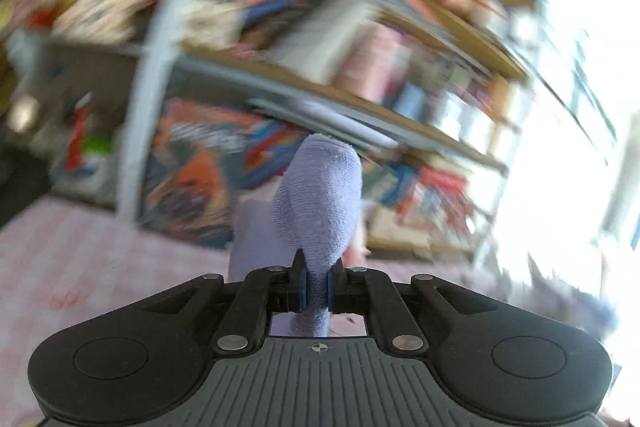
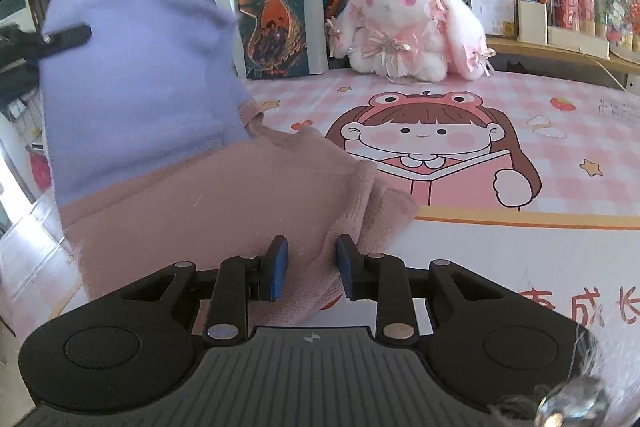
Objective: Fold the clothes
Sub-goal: 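Lift the lavender half with the left tool and fold it onto the pink half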
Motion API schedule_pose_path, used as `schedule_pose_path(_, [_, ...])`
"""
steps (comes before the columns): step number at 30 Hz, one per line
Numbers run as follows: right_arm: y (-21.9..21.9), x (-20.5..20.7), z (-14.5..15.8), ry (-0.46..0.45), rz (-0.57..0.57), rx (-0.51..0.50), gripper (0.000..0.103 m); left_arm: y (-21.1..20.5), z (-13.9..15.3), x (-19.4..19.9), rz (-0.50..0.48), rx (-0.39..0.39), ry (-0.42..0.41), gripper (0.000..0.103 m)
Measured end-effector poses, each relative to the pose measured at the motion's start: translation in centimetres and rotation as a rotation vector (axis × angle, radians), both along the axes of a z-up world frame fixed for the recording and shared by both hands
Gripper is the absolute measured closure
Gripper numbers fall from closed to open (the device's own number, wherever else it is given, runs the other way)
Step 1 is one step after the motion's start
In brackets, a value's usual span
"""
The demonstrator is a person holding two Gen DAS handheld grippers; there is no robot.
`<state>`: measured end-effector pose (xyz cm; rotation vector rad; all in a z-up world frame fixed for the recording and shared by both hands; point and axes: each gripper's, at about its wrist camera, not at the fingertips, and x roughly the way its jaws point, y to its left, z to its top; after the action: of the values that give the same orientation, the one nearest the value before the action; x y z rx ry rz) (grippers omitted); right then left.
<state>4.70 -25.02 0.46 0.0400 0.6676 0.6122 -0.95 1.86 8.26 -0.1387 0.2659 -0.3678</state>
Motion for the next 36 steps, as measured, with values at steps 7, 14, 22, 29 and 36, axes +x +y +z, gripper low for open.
schedule_pose_path(7, [-0.3,0.1,0.1,0.010,-0.014,0.026,0.077,-11.8,-6.8,-4.5,-0.261,0.601,0.041,0.084])
schedule_pose_path(14, [-1.1,0.6,0.3,0.039,-0.067,0.089,0.077,-14.4,-10.7,-7.6,-0.273,0.896,-0.083,0.072])
schedule_pose_path(22, [-2.8,1.0,1.1,0.074,-0.158,0.268,0.075,-13.1,-10.0,-7.5,-0.292,0.830,-0.055,0.072])
schedule_pose_path(29, [-5.8,1.3,2.9,0.092,-0.257,0.518,0.075,-11.6,-9.0,-8.2,-0.359,0.705,-0.001,0.068])
schedule_pose_path(36, [-6.1,-0.2,3.7,0.115,-0.223,0.509,0.066,-6.8,-5.8,-7.8,-0.421,0.364,0.059,0.063])
